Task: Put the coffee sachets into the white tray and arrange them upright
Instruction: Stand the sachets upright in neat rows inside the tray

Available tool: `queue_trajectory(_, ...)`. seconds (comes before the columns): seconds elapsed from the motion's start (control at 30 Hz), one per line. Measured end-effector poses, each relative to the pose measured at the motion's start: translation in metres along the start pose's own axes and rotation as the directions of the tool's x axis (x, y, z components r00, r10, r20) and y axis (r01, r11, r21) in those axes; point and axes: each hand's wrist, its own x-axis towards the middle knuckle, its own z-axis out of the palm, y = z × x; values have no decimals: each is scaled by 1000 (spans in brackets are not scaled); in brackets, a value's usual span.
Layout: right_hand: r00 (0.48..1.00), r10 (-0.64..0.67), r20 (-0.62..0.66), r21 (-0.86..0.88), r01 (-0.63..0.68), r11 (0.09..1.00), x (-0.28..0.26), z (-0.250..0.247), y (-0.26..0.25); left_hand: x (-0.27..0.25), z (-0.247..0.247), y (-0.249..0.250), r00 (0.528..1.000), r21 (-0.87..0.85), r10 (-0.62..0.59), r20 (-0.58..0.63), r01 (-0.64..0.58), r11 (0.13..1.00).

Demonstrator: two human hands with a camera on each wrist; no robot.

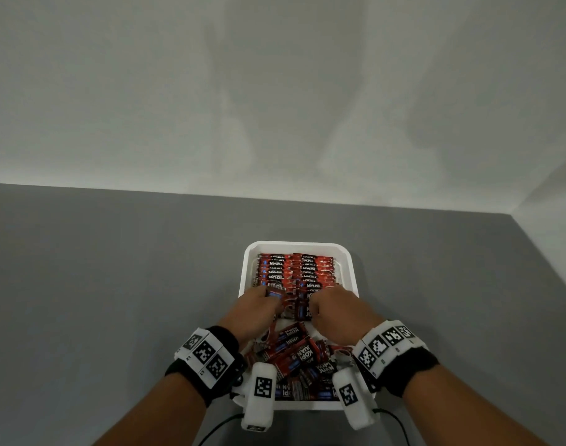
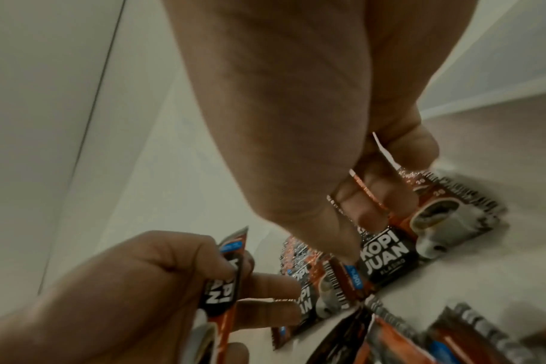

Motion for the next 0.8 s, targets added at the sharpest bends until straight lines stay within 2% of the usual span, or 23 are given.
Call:
queue_trajectory(0.1,995,-26,93,11,25,1000,-9,8,5,-1,1,1,998,44,-16,56,14,999)
queue_trajectory(0.4,987,-24,159,-153,48,987,-10,22,10,-6,7,10,992,213,32,118,-57,975)
queue_trajectory(0.7,991,6,137,-141,13,990,-11,21,7,-4,7,7,998,175,20,53,-29,984)
queue_trajectory(0.8,991,8,135,-76,3,997,-12,20,10,-4,5,2,1000,68,26,8,-26,997)
